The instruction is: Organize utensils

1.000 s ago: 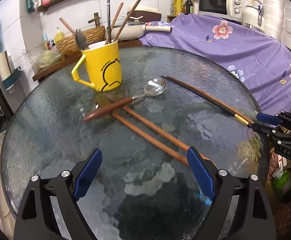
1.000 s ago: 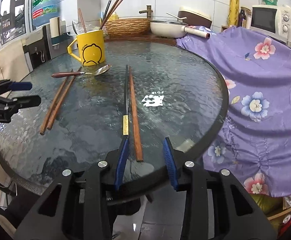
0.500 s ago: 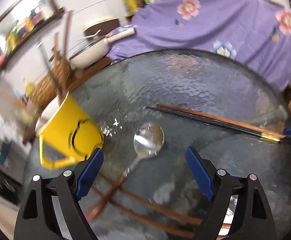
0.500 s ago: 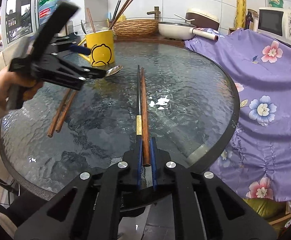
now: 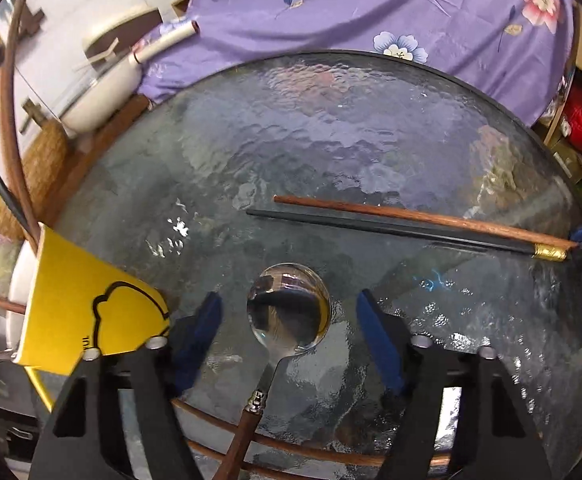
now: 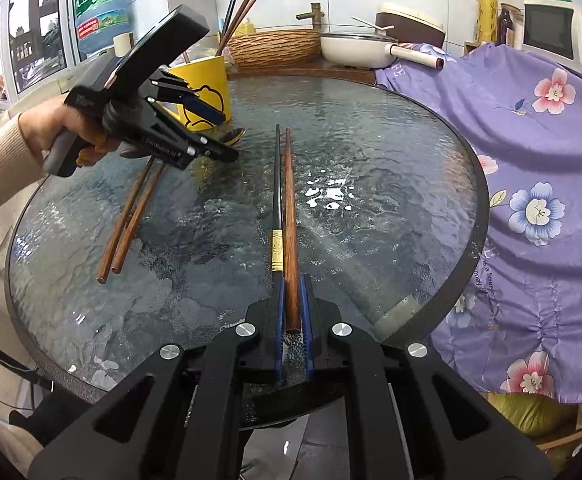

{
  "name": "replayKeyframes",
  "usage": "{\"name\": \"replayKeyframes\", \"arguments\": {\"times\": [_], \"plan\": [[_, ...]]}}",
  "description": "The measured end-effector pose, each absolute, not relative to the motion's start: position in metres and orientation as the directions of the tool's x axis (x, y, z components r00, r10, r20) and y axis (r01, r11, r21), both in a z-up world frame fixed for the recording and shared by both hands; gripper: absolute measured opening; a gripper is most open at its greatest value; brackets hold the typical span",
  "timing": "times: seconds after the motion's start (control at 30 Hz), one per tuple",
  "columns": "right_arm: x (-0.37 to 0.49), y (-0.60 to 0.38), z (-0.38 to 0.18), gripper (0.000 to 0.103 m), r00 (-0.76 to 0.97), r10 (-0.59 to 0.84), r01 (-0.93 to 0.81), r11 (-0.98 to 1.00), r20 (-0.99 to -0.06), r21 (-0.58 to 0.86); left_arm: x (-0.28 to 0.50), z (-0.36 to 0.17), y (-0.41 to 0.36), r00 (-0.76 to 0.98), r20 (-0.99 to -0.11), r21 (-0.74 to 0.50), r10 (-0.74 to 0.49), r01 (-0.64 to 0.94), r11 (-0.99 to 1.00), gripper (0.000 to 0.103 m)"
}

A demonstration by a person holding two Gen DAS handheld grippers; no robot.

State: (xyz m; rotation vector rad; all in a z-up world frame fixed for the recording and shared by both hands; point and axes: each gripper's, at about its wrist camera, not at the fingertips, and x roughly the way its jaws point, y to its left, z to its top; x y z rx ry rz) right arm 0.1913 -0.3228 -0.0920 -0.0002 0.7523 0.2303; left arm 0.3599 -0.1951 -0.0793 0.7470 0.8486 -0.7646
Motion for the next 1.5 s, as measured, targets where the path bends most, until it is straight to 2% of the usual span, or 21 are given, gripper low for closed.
{"name": "replayKeyframes", "arguments": {"times": [0.13, 0.2, 0.37, 0.53, 0.57, 0.63, 0.67, 0.7, 0.87, 0.97, 1.07, 1.27, 1.3, 1.37, 1.5], "plan": [[0.192, -0.322, -0.092, 0.008, 0.707, 0.205, -0.205, 0.975, -0.677, 0.081, 0.361, -0.08, -0.195, 0.408, -0.861, 0.221, -0.303, 0.838, 0.499, 0.05], [0.193, -0.322, -0.092, 0.008, 0.708, 0.205, -0.202, 0.976, -0.676, 0.084, 0.36, -0.08, -0.196, 0.386, -0.866, 0.195, -0.317, 0.845, 0.498, 0.035], [0.194, -0.321, -0.092, 0.008, 0.706, 0.201, -0.201, 0.976, -0.678, 0.081, 0.359, -0.081, -0.2, 0.401, -0.862, 0.204, -0.31, 0.835, 0.512, 0.021], [0.193, -0.32, -0.093, 0.008, 0.706, 0.2, -0.202, 0.976, -0.679, 0.078, 0.359, -0.074, -0.198, 0.44, -0.843, 0.231, -0.31, 0.816, 0.53, 0.02], [0.192, -0.32, -0.093, 0.008, 0.706, 0.202, -0.202, 0.976, -0.679, 0.08, 0.358, -0.07, -0.197, 0.436, -0.841, 0.221, -0.32, 0.818, 0.531, 0.023], [0.192, -0.32, -0.093, 0.008, 0.706, 0.204, -0.202, 0.976, -0.679, 0.083, 0.357, -0.065, -0.195, 0.453, -0.829, 0.235, -0.327, 0.814, 0.531, 0.039], [0.192, -0.32, -0.094, 0.008, 0.706, 0.204, -0.202, 0.976, -0.678, 0.083, 0.356, -0.063, -0.195, 0.471, -0.821, 0.257, -0.322, 0.81, 0.527, 0.06], [0.192, -0.32, -0.094, 0.008, 0.706, 0.205, -0.203, 0.976, -0.678, 0.083, 0.355, -0.063, -0.195, 0.496, -0.809, 0.288, -0.315, 0.802, 0.523, 0.07], [0.193, -0.319, -0.094, 0.008, 0.704, 0.206, -0.206, 0.975, -0.68, 0.082, 0.369, -0.072, -0.193, 0.479, -0.832, 0.279, -0.281, 0.798, 0.534, 0.069], [0.193, -0.319, -0.094, 0.008, 0.702, 0.208, -0.208, 0.975, -0.682, 0.083, 0.377, -0.078, -0.192, 0.443, -0.85, 0.239, -0.285, 0.806, 0.541, 0.059], [0.194, -0.319, -0.093, 0.008, 0.7, 0.207, -0.208, 0.975, -0.683, 0.082, 0.38, -0.079, -0.191, 0.408, -0.861, 0.196, -0.303, 0.816, 0.544, 0.044], [0.194, -0.319, -0.093, 0.008, 0.7, 0.205, -0.207, 0.975, -0.684, 0.08, 0.373, -0.079, -0.195, 0.412, -0.857, 0.201, -0.309, 0.82, 0.536, 0.038], [0.195, -0.32, -0.093, 0.008, 0.7, 0.207, -0.208, 0.975, -0.683, 0.083, 0.373, -0.079, -0.195, 0.405, -0.858, 0.191, -0.314, 0.821, 0.537, 0.021], [0.194, -0.319, -0.092, 0.008, 0.704, 0.206, -0.205, 0.975, -0.679, 0.084, 0.371, -0.078, -0.194, 0.41, -0.855, 0.186, -0.316, 0.814, 0.551, 0.017], [0.194, -0.317, -0.092, 0.008, 0.704, 0.204, -0.206, 0.975, -0.681, 0.079, 0.368, -0.072, -0.192, 0.421, -0.848, 0.194, -0.322, 0.812, 0.551, 0.017]]}}
